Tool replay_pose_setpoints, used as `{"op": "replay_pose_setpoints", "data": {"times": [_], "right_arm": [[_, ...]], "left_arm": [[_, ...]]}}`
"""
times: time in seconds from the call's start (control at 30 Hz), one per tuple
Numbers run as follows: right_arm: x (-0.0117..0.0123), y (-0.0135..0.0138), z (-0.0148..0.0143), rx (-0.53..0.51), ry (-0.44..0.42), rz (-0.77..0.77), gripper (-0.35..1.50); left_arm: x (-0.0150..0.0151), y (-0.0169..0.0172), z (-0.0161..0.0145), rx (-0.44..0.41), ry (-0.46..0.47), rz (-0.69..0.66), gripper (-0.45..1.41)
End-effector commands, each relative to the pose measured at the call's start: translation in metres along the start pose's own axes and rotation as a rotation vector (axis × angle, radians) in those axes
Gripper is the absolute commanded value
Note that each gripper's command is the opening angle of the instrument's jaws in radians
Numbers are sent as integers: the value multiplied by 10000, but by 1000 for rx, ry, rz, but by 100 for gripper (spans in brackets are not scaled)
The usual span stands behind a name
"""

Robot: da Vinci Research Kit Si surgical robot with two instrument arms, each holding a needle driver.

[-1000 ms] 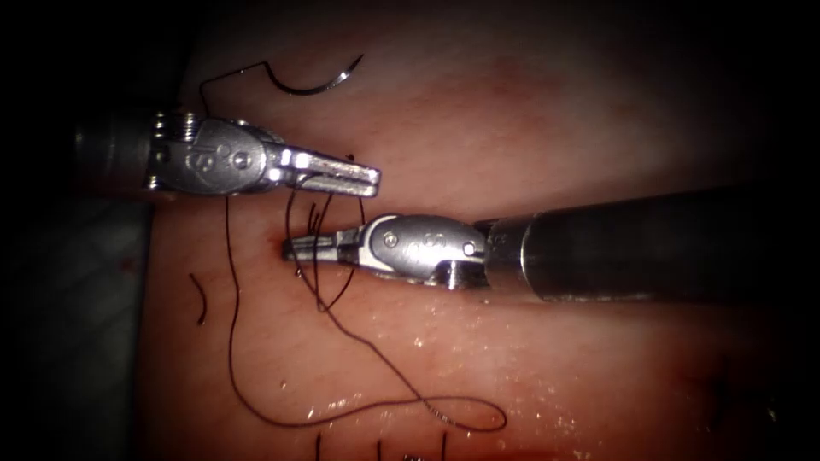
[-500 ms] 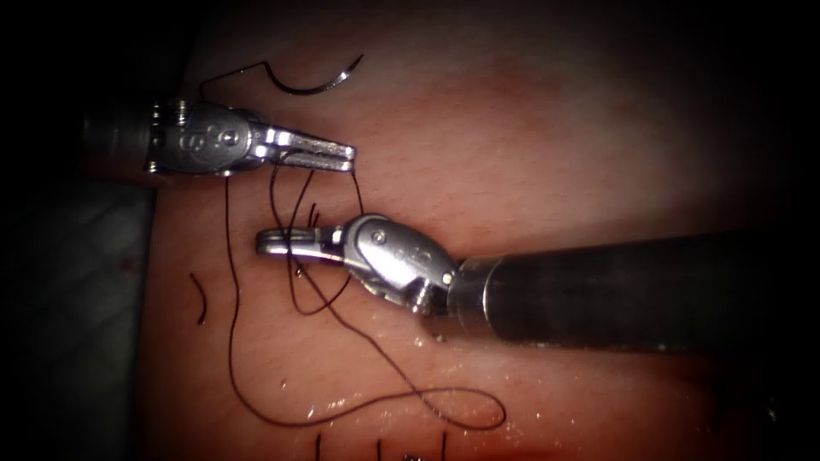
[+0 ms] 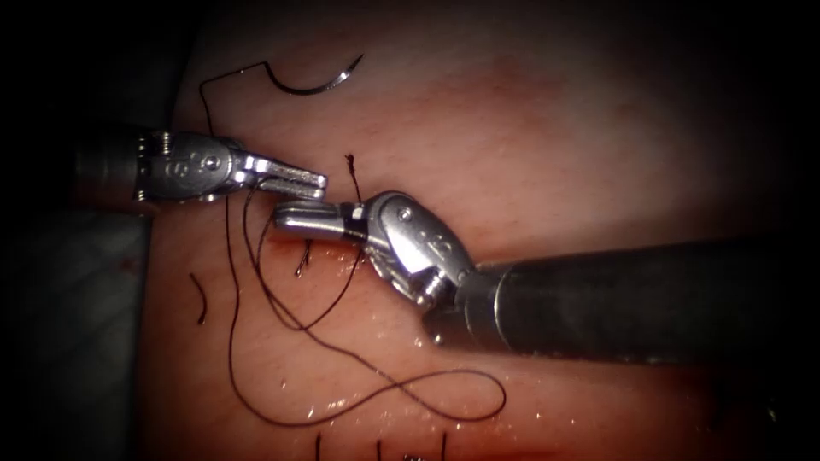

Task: Wound Closure
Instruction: Wrap the suture a single time around the right tool, counter-clockwise.

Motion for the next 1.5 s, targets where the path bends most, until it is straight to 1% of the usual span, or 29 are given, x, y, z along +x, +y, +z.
{"op": "replay_pose_setpoints", "data": {"times": [0.03,0.2,0.23,0.4,0.5,0.57,0.63,0.73,0.83,0.93,1.07,1.13,1.27,1.3,1.37,1.5], "right_arm": [[-11,-5,10,-3,-2,0,-35],[-15,-4,11,-18,-20,-14,-35],[-14,-3,4,-30,-42,-31,-35],[-10,-1,-23,-38,-83,-62,-35],[-15,3,-27,-46,-98,-79,-35],[-22,7,-23,-55,-102,-87,-35],[-29,11,-13,-70,-103,-97,-35],[-40,12,5,-66,-104,-108,-35],[-45,12,20,-61,-96,-105,-35],[-44,12,30,-59,-92,-105,-35],[-42,12,36,-64,-78,-90,-35],[-41,10,38,-64,-46,-51,-35],[-38,7,41,-64,-17,-24,-35],[-37,6,43,-67,8,-3,-35],[-36,5,44,-66,27,10,-35],[-32,1,38,-54,68,38,-35]], "left_arm": [[-6,-3,4,3,2,-1,-45],[0,0,7,8,1,-9,-45],[6,3,6,6,1,-11,-45],[24,11,2,3,-3,-19,-45],[35,14,5,0,4,-23,-45],[39,13,9,-2,12,-31,-45],[40,11,13,-3,19,-31,-45],[37,8,17,-1,24,-30,-45],[34,7,16,-2,25,-29,-45],[32,7,9,-10,29,-29,-45],[30,9,3,-5,38,-28,-45],[29,9,3,-6,38,-27,-45],[25,9,2,1,43,-24,-45],[23,8,1,3,45,-23,-45],[19,7,-1,4,47,-22,-45],[12,6,-12,14,37,-20,-45]]}}
